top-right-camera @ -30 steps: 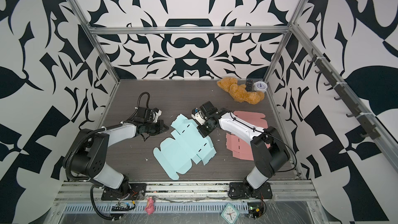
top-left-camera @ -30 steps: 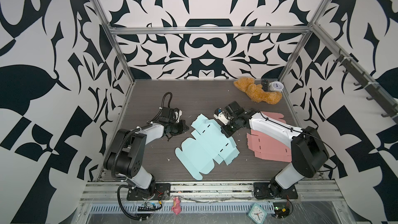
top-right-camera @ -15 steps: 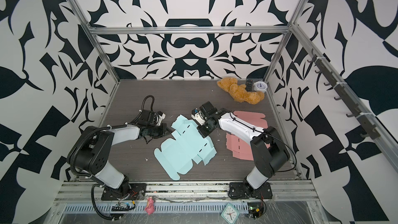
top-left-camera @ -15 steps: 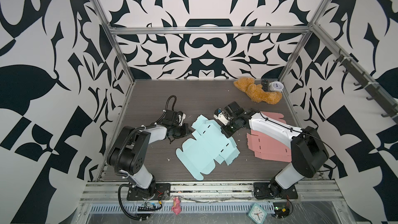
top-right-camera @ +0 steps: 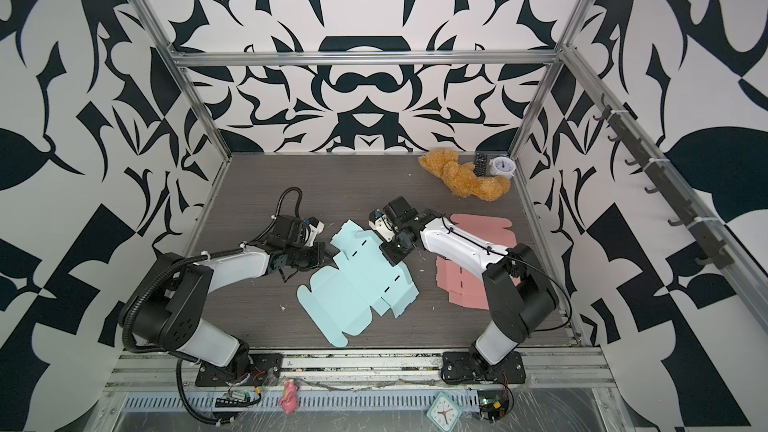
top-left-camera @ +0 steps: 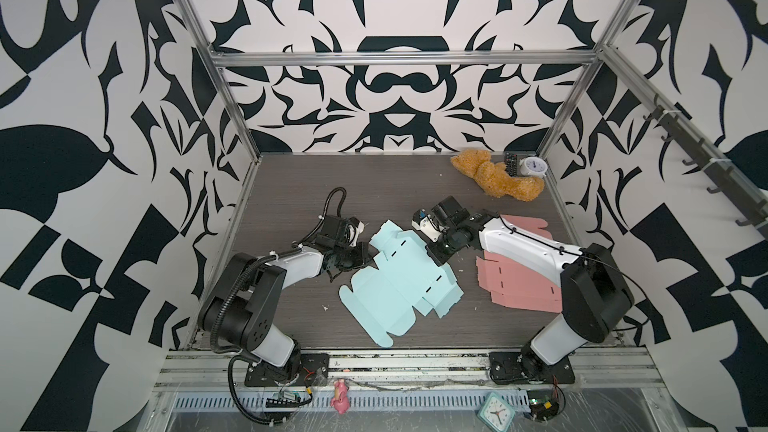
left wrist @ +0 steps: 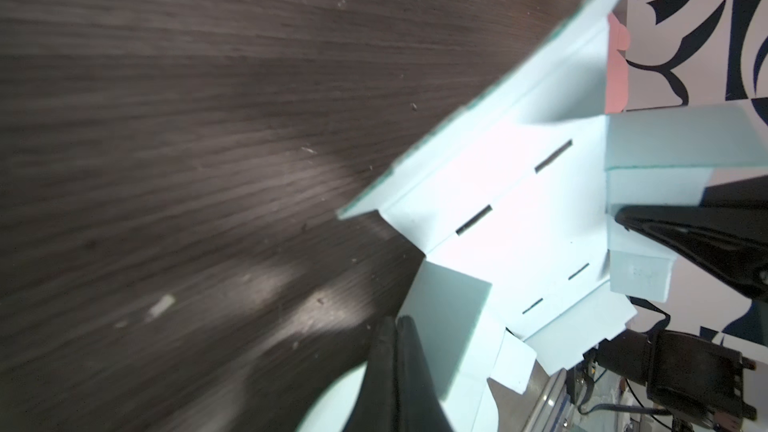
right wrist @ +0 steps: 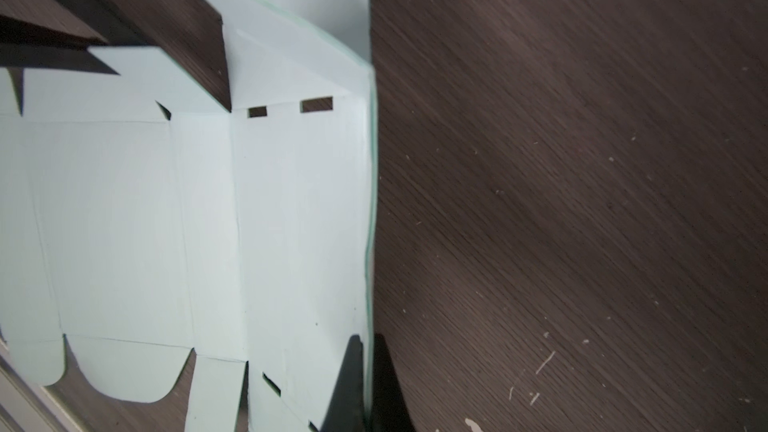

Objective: Fold the paper box

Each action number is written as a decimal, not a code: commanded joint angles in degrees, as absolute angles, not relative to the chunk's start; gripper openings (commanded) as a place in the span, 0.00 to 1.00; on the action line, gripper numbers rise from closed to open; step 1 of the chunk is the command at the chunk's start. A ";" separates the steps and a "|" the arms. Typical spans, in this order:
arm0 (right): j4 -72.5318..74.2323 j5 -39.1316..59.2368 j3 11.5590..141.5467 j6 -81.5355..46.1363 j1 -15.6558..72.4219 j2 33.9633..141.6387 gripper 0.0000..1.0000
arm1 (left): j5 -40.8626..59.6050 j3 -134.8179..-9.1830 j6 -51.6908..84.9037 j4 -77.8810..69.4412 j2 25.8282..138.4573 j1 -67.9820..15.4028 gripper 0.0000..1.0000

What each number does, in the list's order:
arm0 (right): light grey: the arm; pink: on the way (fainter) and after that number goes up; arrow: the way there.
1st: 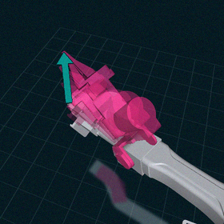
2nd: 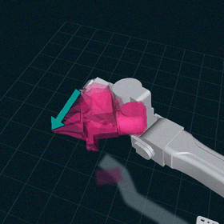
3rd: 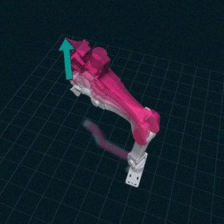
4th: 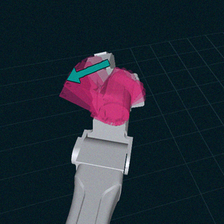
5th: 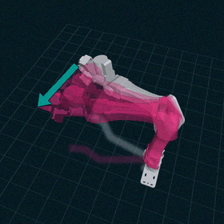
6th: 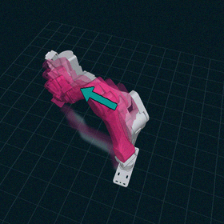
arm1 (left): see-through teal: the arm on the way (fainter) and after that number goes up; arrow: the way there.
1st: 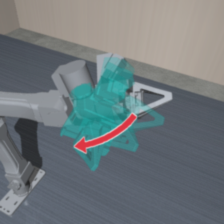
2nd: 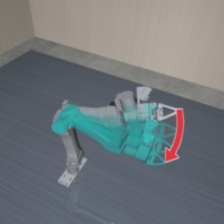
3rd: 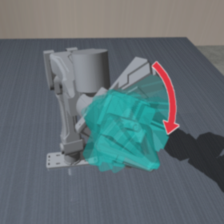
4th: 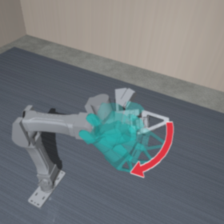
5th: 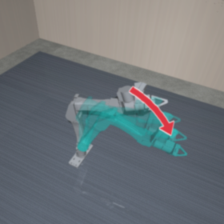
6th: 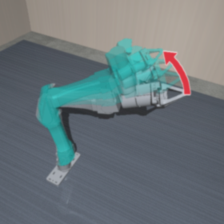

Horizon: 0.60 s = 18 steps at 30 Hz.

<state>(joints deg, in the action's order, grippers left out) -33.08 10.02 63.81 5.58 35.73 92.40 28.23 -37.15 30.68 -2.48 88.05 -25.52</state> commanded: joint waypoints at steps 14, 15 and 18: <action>-29.71 -3.80 64.18 12.52 41.85 86.43 0.00 | 28.62 -34.28 33.63 -8.71 85.96 -29.02 0.03; -29.53 -5.96 64.00 13.49 42.44 86.01 0.00 | 28.90 -33.94 33.50 -9.45 85.66 -28.75 0.03; -29.48 -10.45 63.64 16.26 44.21 85.28 0.00 | 28.62 -33.83 32.32 -9.91 84.39 -28.33 0.03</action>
